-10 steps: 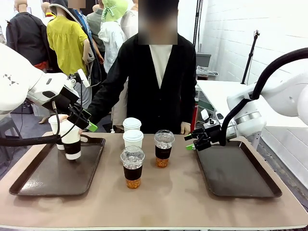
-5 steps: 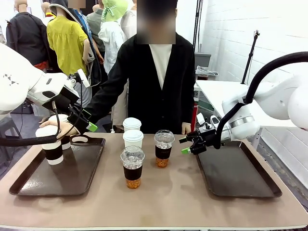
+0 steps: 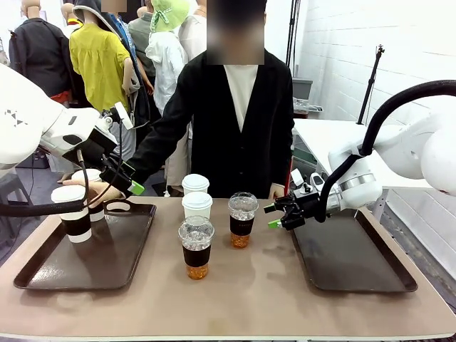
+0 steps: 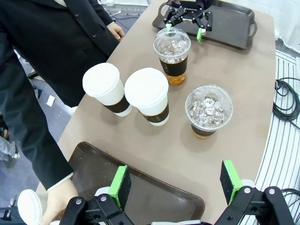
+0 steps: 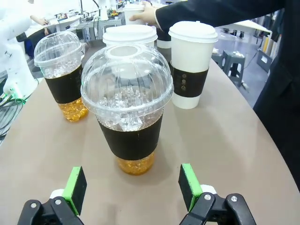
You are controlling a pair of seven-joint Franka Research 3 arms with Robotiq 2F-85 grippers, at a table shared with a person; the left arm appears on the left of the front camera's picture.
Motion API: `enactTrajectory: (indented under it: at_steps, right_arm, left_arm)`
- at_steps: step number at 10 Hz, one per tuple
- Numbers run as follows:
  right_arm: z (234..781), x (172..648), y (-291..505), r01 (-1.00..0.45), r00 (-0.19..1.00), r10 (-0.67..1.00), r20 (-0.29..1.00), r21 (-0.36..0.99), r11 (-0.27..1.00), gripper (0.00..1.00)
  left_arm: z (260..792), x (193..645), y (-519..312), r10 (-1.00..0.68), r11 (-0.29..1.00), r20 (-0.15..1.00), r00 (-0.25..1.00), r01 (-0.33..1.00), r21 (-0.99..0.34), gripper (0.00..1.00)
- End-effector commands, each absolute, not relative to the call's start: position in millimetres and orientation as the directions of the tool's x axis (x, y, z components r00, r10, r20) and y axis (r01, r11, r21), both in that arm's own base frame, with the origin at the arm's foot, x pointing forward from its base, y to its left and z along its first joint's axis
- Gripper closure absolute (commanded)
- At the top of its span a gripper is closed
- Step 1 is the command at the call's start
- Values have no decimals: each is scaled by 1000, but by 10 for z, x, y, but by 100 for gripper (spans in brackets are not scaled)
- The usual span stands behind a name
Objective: Distribute the coffee onto the tray.
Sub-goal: Pick up one iced Americano and place it on the right Handle tray.
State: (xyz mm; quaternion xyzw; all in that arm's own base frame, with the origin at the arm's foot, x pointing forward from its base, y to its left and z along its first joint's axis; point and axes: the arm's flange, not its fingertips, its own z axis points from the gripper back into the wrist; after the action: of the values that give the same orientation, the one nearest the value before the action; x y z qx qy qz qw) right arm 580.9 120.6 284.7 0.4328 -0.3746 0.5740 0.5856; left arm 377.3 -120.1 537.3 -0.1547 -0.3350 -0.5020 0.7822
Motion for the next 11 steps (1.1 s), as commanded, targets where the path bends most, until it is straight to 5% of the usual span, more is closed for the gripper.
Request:
enactTrajectory:
  at_steps: [1,11]
  right_arm:
    - [2858,5793,1215,-997,59,354,933,74,-30,0]
    - [2539,5785,1511,-996,58,213,975,70,-52,0]
  left_arm:
    - [5370,3780,-1180,-685,440,678,267,893,94,0]
    - [5370,3780,-1180,-685,440,678,267,893,94,0]
